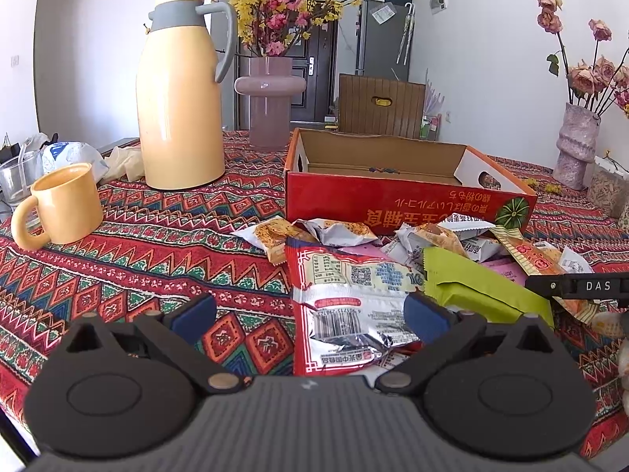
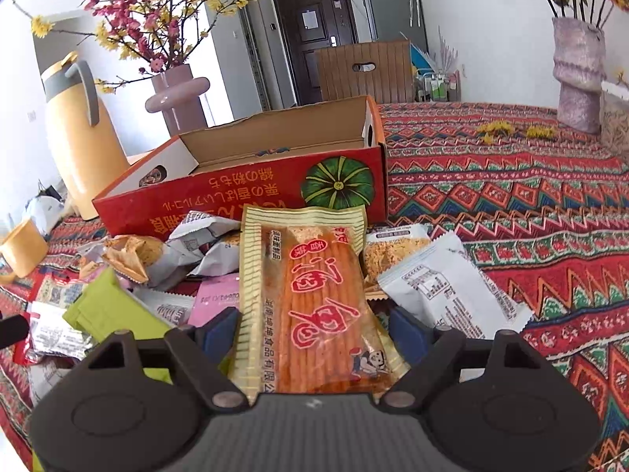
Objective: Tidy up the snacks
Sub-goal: 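Grasp the orange-red stick snack pack with the right gripper, then lift the stick snack pack with the right gripper while the left gripper grasps a white snack bag, then carry the stick snack pack into the box and open the right gripper, then lower the white snack bag into the box and open the left gripper, then move the right gripper to the pile and grasp a small gold snack packet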
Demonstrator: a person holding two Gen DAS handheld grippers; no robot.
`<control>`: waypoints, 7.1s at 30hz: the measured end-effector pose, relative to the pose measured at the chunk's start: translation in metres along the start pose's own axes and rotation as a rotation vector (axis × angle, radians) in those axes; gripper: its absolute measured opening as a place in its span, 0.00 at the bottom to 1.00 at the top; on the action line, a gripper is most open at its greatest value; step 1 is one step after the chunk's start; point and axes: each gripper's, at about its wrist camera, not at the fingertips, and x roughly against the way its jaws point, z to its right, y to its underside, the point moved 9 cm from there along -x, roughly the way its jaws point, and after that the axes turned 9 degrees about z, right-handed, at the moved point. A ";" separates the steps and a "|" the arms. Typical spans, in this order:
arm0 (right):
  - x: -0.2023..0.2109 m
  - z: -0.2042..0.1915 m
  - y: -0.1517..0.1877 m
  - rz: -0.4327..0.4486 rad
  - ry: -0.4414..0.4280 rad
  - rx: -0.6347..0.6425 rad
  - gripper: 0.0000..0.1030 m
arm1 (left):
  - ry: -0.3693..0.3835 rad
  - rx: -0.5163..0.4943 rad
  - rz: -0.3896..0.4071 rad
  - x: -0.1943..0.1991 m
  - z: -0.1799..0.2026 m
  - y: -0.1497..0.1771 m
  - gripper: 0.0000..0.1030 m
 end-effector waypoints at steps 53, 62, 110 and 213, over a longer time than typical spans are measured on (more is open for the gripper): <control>0.091 -0.043 0.005 0.250 -0.027 -0.003 0.35 | 0.086 -0.095 -0.203 -0.033 0.015 0.045 1.00; 0.091 -0.045 0.008 0.242 -0.030 -0.004 0.35 | 0.078 -0.068 -0.158 -0.020 0.003 0.039 0.61; 0.041 -0.064 -0.083 0.323 -0.015 0.067 0.35 | 0.019 -0.009 0.097 -0.037 -0.016 -0.093 0.58; 0.010 -0.001 -0.076 0.240 0.150 0.112 1.00 | -0.027 0.025 0.069 -0.082 -0.039 -0.058 1.00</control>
